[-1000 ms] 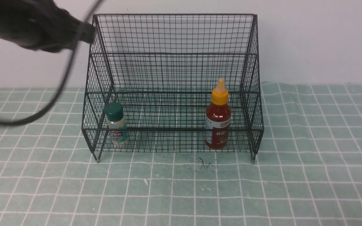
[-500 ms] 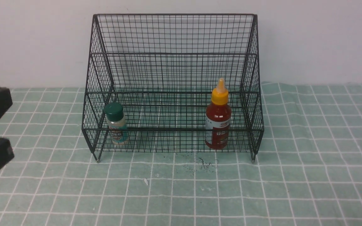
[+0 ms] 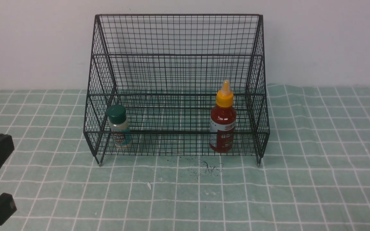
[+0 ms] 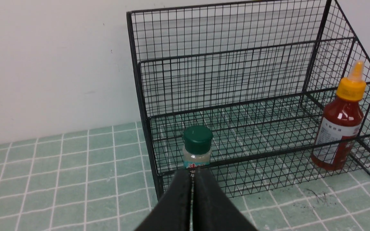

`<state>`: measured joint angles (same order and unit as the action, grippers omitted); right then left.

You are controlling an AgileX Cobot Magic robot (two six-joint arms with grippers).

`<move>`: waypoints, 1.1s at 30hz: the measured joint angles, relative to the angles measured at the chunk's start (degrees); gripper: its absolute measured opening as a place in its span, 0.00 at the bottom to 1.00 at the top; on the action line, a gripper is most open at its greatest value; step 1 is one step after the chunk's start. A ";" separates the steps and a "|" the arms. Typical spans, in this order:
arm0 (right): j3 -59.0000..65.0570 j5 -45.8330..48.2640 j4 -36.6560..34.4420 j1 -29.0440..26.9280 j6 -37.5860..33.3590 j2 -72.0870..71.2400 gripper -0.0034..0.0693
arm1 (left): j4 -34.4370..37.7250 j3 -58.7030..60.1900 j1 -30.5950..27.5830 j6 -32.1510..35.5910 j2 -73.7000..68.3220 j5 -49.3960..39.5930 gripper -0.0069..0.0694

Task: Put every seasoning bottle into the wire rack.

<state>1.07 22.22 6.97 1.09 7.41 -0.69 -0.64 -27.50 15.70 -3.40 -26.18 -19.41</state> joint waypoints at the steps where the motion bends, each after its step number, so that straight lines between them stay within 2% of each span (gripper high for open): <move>1: 0.00 0.00 0.00 0.00 0.00 0.00 0.03 | 0.00 0.00 0.00 0.00 0.00 -0.06 0.08; 9: 0.00 0.00 0.00 0.00 0.00 0.00 0.03 | -0.65 4.85 -2.33 0.06 8.13 0.25 0.08; 15: 0.00 0.00 0.00 0.00 0.00 0.00 0.03 | -0.58 19.93 -9.45 3.40 22.37 0.57 0.08; 19: 0.00 0.00 0.00 0.00 0.00 0.00 0.03 | -0.17 28.17 -11.40 3.76 26.58 0.24 0.08; 22: 0.00 -0.02 0.00 0.00 0.00 0.00 0.03 | -0.06 29.07 -11.65 3.76 26.80 -2.07 0.08; 33: 0.00 -0.02 -0.03 0.00 -0.42 0.00 0.03 | -0.01 29.07 -11.65 3.76 26.80 -2.19 0.08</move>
<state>1.07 22.20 6.95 1.09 6.99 -0.69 -0.65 1.57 4.05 0.35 0.63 -21.60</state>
